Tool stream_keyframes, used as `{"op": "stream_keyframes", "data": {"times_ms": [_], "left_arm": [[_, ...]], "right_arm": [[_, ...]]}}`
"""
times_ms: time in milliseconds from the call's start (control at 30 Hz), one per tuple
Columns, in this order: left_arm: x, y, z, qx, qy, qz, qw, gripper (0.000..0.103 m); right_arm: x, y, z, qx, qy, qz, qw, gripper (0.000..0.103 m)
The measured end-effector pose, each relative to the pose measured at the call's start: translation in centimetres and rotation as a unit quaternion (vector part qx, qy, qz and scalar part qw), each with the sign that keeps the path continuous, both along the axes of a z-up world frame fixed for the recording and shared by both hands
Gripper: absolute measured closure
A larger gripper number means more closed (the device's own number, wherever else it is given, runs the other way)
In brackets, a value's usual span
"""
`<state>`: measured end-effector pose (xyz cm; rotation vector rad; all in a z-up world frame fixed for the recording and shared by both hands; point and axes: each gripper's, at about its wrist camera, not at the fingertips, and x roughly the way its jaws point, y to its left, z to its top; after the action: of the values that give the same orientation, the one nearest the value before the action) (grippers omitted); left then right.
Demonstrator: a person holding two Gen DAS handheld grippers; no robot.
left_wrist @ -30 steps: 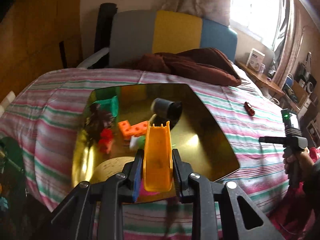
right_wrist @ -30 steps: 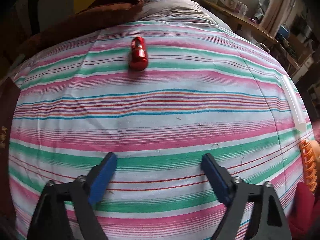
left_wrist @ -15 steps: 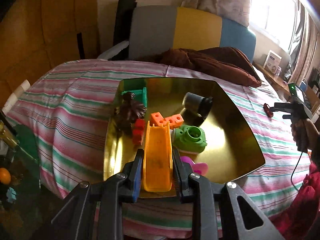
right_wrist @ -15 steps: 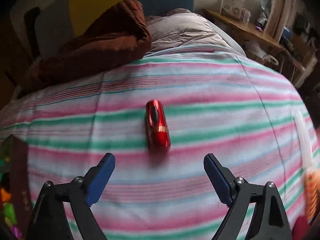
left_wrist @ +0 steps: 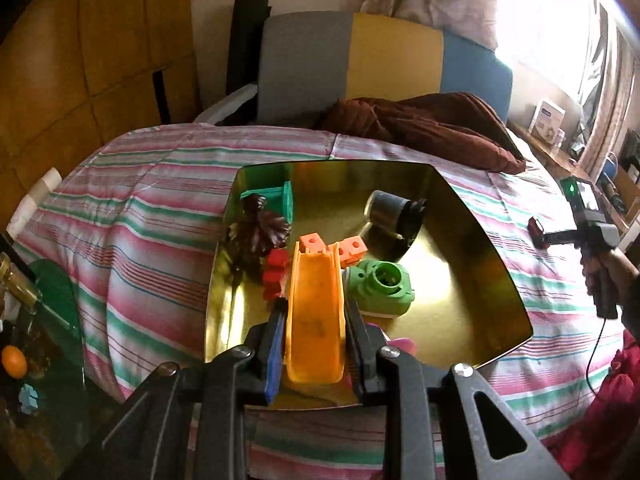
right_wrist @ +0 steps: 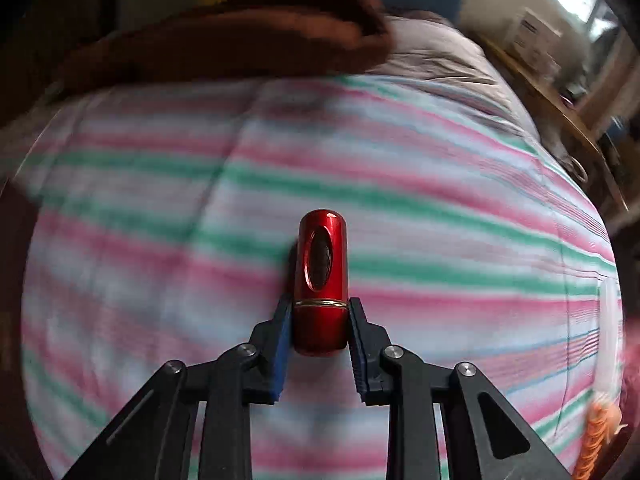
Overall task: Organize rigid objects
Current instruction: 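Carry the orange slide to the tray while right grasps the red lipstick toy, then lower the orange slide into the tray and open the left gripper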
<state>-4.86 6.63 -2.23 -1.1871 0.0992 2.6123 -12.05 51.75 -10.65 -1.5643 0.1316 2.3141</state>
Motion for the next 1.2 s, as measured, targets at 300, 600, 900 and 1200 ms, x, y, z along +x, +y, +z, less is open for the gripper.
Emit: {"op": "stream_keyframes", "data": {"times_ms": [300, 600, 900, 1200], "left_arm": [[1.2, -0.1, 0.6, 0.017, 0.008, -0.011, 0.9998, 0.077], [2.9, -0.2, 0.8, 0.012, 0.017, -0.020, 0.9996, 0.077], [4.3, -0.5, 1.6, -0.009, 0.041, -0.013, 0.9990, 0.077], [4.5, 0.0, 2.3, -0.018, 0.052, -0.023, 0.9982, 0.077]], "right_arm": [[7.4, -7.2, 0.3, -0.021, 0.000, 0.051, 0.998, 0.075], [10.0, -7.6, -0.1, -0.005, 0.055, 0.061, 0.997, 0.075], [9.7, -8.0, -0.2, 0.006, 0.061, 0.069, 0.996, 0.075], [9.8, -8.5, -0.2, 0.024, 0.055, 0.079, 0.995, 0.075]]}}
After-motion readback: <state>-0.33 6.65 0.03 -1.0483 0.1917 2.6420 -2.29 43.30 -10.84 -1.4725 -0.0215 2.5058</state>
